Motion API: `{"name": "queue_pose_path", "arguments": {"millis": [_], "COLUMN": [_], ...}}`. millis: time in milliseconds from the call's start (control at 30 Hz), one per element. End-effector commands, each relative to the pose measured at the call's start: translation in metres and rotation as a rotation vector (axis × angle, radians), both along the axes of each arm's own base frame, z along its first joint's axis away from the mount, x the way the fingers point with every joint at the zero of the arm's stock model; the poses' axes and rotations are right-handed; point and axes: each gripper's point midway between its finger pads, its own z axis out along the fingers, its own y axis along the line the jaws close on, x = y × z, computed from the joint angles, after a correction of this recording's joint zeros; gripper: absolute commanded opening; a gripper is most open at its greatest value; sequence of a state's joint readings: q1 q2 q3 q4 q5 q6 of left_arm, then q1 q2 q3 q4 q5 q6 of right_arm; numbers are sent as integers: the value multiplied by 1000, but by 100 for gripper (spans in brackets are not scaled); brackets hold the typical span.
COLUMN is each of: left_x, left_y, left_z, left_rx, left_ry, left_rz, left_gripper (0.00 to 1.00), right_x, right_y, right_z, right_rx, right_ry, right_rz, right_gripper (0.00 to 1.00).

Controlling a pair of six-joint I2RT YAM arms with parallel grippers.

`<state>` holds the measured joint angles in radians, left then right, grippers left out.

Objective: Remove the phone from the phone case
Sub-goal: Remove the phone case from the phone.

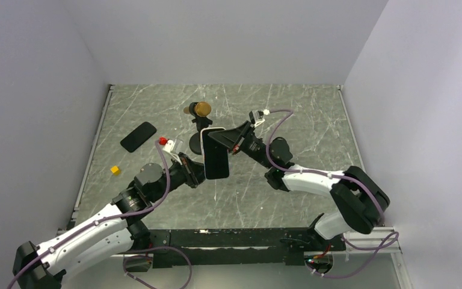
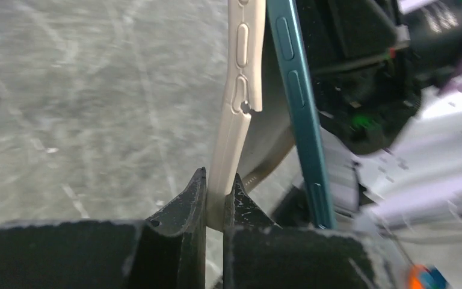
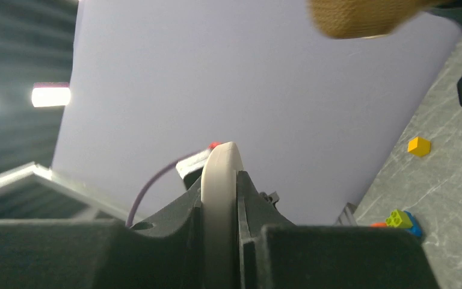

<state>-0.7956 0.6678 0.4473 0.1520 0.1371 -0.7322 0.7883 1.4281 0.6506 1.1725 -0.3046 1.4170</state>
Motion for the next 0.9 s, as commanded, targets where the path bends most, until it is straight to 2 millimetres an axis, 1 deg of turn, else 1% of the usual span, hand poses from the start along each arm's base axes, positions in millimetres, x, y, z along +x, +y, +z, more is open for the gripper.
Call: {"name": "queue_pose_path", "arguments": {"millis": [0, 67, 133, 167, 233, 267, 333, 367, 400, 433, 467, 500, 533, 567, 600, 667, 733, 767, 800, 867], "left_x": [83, 82, 77, 71, 54, 44, 20, 10, -2, -11, -20, -28, -36, -44, -53, -69, -81, -86, -89, -94], "left_y": [130, 121, 102, 92, 67, 57, 40, 35, 33, 31, 28, 26, 25, 24, 21, 14, 8, 5, 3, -1], "left_z": [-91, -87, -78, -74, -58, -49, -37, -33, -34, -30, -24, -17, -13, -5, 3, 26, 50, 60, 69, 81], "left_rx": [451, 449, 387, 356, 289, 255, 208, 194, 203, 197, 186, 169, 158, 136, 111, 18, -89, -139, -180, -231], "left_ry": [36, 17, -1, -6, -56, -71, -61, -45, -6, 15, 28, 38, 45, 61, 63, 46, 27, 23, 23, 29], "left_rz": [796, 748, 646, 578, 402, 323, 169, 115, 62, 21, -22, -62, -99, -126, -172, -260, -334, -363, -388, -430], "left_gripper": [0, 0, 0, 0, 0, 4, 30, 43, 54, 63, 70, 74, 75, 74, 71, 65, 59, 57, 57, 60], "right_x": [-92, -87, -85, -84, -77, -75, -66, -61, -56, -51, -48, -41, -37, -34, -32, -30, -30, -29, -29, -28], "right_y": [-31, -29, -30, -31, -31, -32, -36, -38, -40, -44, -50, -53, -59, -63, -68, -72, -72, -73, -73, -73], "right_z": [114, 109, 105, 101, 90, 82, 69, 62, 55, 49, 46, 37, 35, 33, 34, 36, 37, 38, 37, 37], "right_rx": [480, 451, 425, 409, 351, 313, 248, 209, 171, 134, 105, 65, 47, 35, 30, 17, 8, 8, 6, 1], "right_ry": [38, 70, 61, 53, 48, 40, 24, 15, 10, 5, -6, 7, 2, -2, -9, -23, -30, -31, -33, -31], "right_rz": [405, 385, 365, 352, 315, 298, 239, 210, 176, 145, 112, 80, 53, 34, 19, 3, -3, -8, -8, -12], "right_gripper": [0, 0, 0, 0, 0, 0, 0, 0, 0, 0, 0, 0, 0, 0, 0, 0, 0, 0, 0, 0]}}
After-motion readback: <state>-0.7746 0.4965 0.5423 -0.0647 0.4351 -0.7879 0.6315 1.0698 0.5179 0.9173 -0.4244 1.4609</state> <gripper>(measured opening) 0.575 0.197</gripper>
